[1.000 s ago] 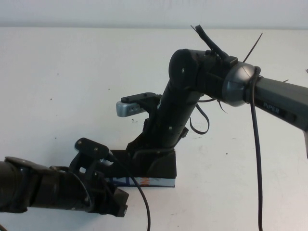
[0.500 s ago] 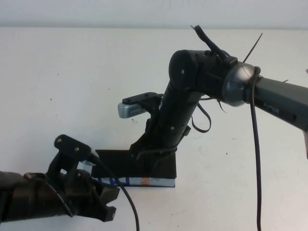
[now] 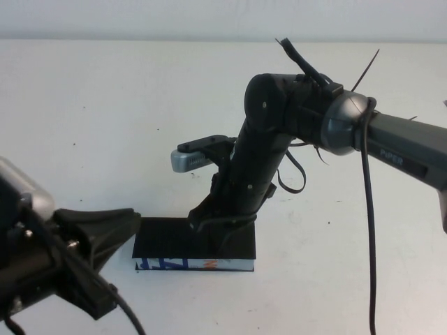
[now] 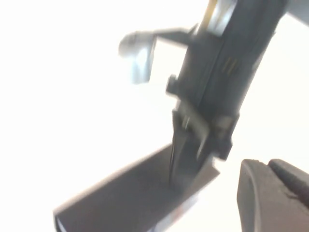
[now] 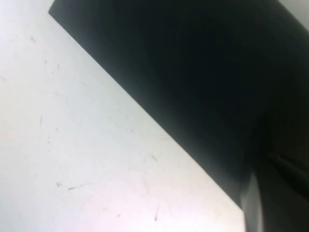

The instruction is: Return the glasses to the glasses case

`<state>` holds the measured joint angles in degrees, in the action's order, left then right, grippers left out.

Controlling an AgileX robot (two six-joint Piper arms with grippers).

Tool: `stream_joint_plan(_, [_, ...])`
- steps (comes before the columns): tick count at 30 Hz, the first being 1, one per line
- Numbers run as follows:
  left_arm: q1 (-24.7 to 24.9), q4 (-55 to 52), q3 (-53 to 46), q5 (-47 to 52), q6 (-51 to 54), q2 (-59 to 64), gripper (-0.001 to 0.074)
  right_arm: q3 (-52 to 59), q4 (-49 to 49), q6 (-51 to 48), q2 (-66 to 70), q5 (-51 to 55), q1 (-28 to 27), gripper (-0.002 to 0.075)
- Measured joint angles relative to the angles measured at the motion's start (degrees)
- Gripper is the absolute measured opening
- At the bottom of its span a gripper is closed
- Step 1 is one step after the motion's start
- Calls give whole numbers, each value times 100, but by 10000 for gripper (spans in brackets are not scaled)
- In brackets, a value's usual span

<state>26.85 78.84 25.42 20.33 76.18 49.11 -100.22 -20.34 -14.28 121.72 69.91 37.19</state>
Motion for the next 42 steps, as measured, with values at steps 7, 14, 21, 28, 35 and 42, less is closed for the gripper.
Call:
stream_joint_plan(7, [0,-323,-99,-880,-30,-1553,-1,-90,19,0,-494,-10,0,-12])
stream_joint_plan(14, [0,-287,-1112,-2274,-44,-3088,-1,72,368,73,-2008,16,0,-11])
stream_joint_plan(21, [0,68,-2281,-3231,-272,-3921,-1,1226,664,360,-4036,-324,0,-12])
stream_joint_plan(28, [0,594,-2689,-3465,-283,-3945,-1,2991,687,630,-5997,-1481,0,-12])
stream_joint_plan(35, [0,898,-2689,-3530,-283,-3945,-1,4688,687,835,-7569,-2808,0,-12])
stream_joint_plan(42, [0,920,-2689,-3539,-283,-3945,-1,6176,525,846,-8466,-3762,0,-12])
